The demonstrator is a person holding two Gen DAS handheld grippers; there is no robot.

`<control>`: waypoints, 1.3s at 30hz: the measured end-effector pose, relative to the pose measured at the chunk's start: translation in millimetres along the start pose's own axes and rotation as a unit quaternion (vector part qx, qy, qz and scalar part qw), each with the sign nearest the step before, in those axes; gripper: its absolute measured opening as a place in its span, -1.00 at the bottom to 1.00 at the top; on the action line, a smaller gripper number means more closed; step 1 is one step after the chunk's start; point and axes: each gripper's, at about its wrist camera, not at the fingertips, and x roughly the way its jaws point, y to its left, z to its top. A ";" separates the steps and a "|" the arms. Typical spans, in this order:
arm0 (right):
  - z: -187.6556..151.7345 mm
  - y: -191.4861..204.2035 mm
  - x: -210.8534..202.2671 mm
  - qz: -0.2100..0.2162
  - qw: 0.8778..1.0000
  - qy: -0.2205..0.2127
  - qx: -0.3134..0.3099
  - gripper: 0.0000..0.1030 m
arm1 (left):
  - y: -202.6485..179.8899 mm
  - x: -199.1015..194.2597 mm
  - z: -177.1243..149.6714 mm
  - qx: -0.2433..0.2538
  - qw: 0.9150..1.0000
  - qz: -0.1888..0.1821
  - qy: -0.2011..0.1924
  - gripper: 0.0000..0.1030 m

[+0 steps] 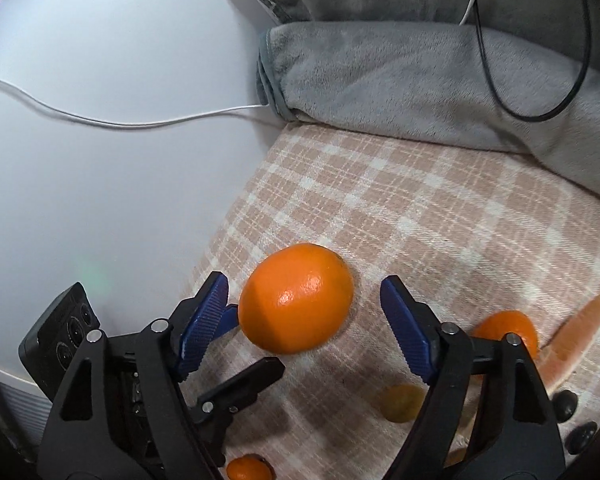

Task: Organize fruits
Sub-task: 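Close the right tool's fingers around the large orange, then lift the large orange with the right tool and carry it over the white plate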

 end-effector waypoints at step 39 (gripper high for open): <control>-2.6 -1.4 1.9 0.027 0.999 0.014 0.010 0.35 | -19.1 -3.1 7.0 0.022 1.000 -0.020 0.001 0.01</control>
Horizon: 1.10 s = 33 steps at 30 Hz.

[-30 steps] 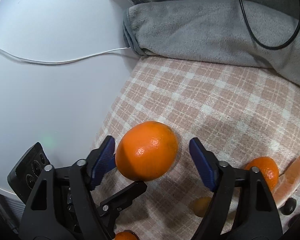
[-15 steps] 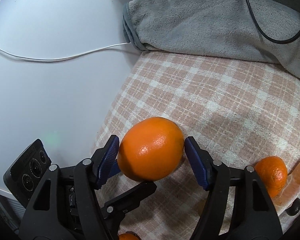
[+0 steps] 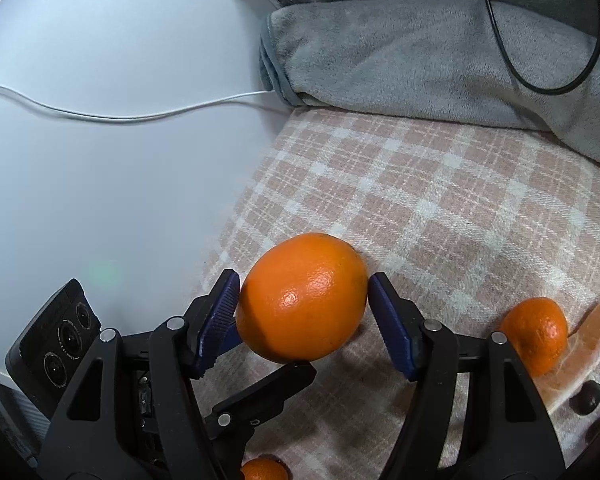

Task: Organize fruits
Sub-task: 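Lift the large orange with the right tool and carry it over the white plate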

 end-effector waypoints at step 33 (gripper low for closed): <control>-96.0 -14.3 -183.7 -0.046 0.991 -0.119 0.033 0.35 | -141.6 -37.9 -36.0 0.111 0.990 -0.080 -0.025 0.01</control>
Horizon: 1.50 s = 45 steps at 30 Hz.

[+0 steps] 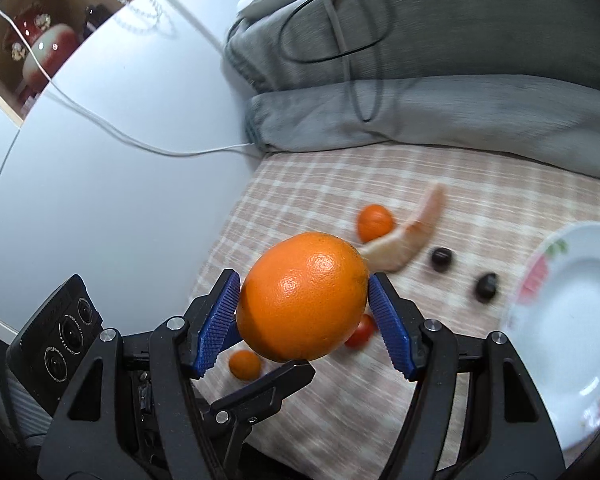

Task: Organize fruits
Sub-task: 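Lift the large orange with the right tool and carry it over the white plate, then lower the orange onto the plate and open the right tool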

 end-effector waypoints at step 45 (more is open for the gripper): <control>-47.9 -113.8 -111.7 -0.131 0.982 -0.123 0.054 0.49 | -92.0 74.5 -21.6 0.065 0.991 -0.084 0.083 -0.09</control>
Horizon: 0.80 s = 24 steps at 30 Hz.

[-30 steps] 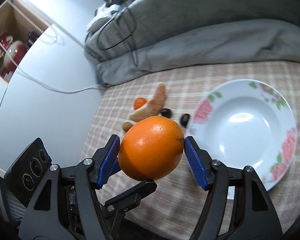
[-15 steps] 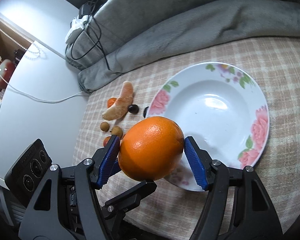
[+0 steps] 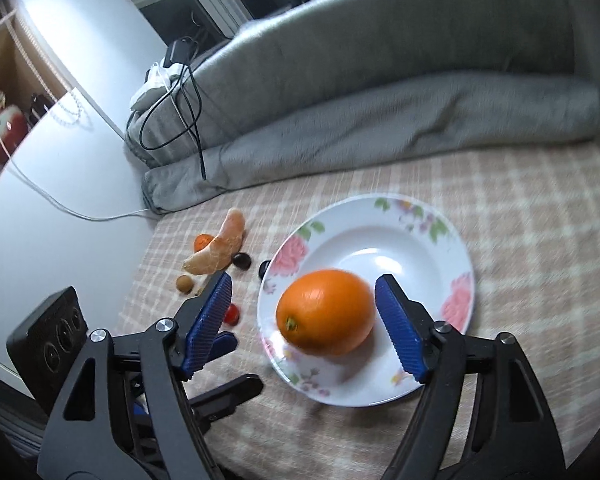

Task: Organize fruits
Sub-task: 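Lower the orange onto the plate and open the right tool, then move the left tool to the small tangerine while the right tool approaches a brown kiwi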

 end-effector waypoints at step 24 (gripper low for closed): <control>-8.8 41.3 -18.6 -0.026 0.993 -0.075 -0.092 0.73 | 39.0 -68.8 -16.3 -0.003 0.995 0.085 -0.049 -0.04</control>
